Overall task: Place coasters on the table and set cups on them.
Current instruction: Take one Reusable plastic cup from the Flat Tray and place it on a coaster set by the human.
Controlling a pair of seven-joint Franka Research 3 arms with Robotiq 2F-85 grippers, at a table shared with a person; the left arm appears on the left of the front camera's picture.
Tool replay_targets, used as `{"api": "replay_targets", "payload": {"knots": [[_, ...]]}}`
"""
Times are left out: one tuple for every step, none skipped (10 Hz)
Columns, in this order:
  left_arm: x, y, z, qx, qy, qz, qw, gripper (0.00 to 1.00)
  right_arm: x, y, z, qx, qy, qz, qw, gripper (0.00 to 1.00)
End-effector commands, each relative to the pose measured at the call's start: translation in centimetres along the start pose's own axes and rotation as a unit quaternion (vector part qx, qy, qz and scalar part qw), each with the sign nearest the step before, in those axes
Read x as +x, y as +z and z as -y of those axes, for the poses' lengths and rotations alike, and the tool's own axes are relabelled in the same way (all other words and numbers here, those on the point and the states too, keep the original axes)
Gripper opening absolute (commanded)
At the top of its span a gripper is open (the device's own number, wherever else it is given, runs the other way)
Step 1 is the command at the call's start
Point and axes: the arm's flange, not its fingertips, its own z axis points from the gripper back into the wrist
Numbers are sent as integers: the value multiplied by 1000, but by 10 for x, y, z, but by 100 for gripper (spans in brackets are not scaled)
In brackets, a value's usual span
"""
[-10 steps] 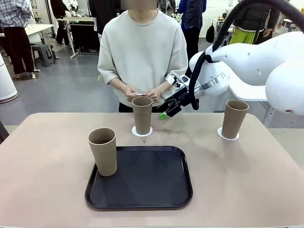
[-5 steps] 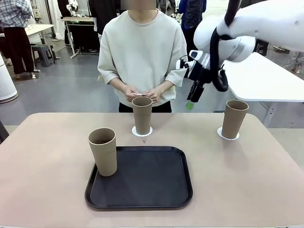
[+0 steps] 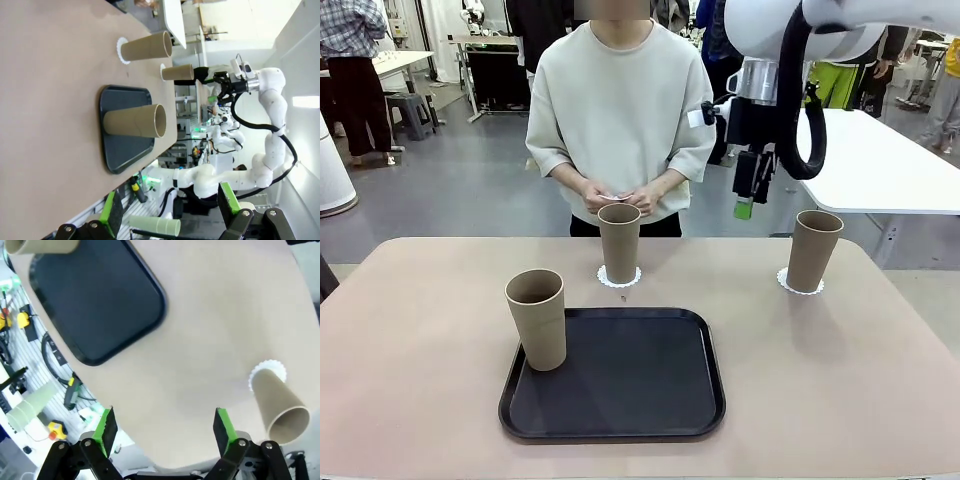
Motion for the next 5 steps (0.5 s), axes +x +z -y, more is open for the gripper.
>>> {"api": "replay_targets", "payload": {"knots": [[-1, 1, 2, -7, -5, 3, 1000, 100, 9, -6, -8, 18, 17, 34, 999, 100], [-1, 1, 2, -7, -5, 3, 1000, 100, 0, 0, 0, 0, 0, 0, 1000, 100], [-1, 1, 2, -7, -5, 3, 1000, 100, 0, 0, 0, 0, 0, 0, 1000, 100], [-1, 1, 2, -7, -5, 3, 1000, 100, 0, 0, 0, 0, 0, 0, 1000, 100], [-1, 1, 2, -7, -5, 3, 1000, 100, 0, 0, 0, 0, 0, 0, 1000, 100]]}}
